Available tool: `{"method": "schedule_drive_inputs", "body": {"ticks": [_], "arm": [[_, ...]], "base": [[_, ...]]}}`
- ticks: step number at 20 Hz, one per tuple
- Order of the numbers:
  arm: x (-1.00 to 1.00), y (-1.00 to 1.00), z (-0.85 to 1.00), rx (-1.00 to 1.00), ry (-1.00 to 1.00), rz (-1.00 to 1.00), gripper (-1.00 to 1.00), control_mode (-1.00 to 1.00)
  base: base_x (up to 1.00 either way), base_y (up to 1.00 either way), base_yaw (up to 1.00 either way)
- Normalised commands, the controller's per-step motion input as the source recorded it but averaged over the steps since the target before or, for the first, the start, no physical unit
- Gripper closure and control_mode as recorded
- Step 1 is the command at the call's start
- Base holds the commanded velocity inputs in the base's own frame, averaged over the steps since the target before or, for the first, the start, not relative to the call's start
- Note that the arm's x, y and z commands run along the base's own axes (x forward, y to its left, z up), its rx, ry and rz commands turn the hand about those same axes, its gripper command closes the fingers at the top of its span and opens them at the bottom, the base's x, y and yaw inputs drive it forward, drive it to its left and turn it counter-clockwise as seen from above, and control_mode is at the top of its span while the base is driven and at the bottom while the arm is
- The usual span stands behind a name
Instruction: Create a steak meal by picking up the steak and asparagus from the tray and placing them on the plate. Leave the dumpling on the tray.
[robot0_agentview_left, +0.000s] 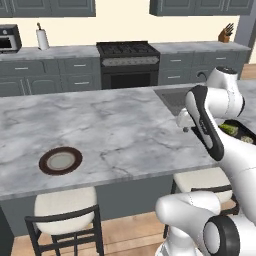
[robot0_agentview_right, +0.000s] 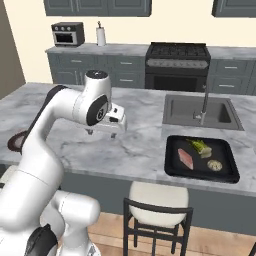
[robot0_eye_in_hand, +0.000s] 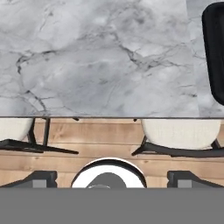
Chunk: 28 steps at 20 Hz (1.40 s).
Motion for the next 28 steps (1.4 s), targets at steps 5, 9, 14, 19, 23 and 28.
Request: {"method": "schedule_drive_inputs", "body": {"ticks": [5,9,14,19,23,28], "arm": [[0.13,-0.78,-0.14,0.05,0.00,-0.02,-1.00,-1.00],[0.24,-0.74,-0.32,0.00,0.02,0.01,-1.00,-1.00],[0.27,-0.59,-0.39,-0.16,0.04,0.00,-1.00,-1.00],[0.09,-0.55,-0.13,-0.14,-0.03,0.00,-1.00,-1.00],[0.18,-0.70,0.00,0.00,-0.05,-0.04,-1.00,-1.00],[0.13,-0.59,0.00,-0.02,-0.05,0.00,-1.00,-1.00]], "base": [[0.00,0.00,0.00],[0.00,0.00,0.00],[0.00,0.00,0.00],[0.00,0.00,0.00],[0.00,0.00,0.00],[0.00,0.00,0.00]]}}
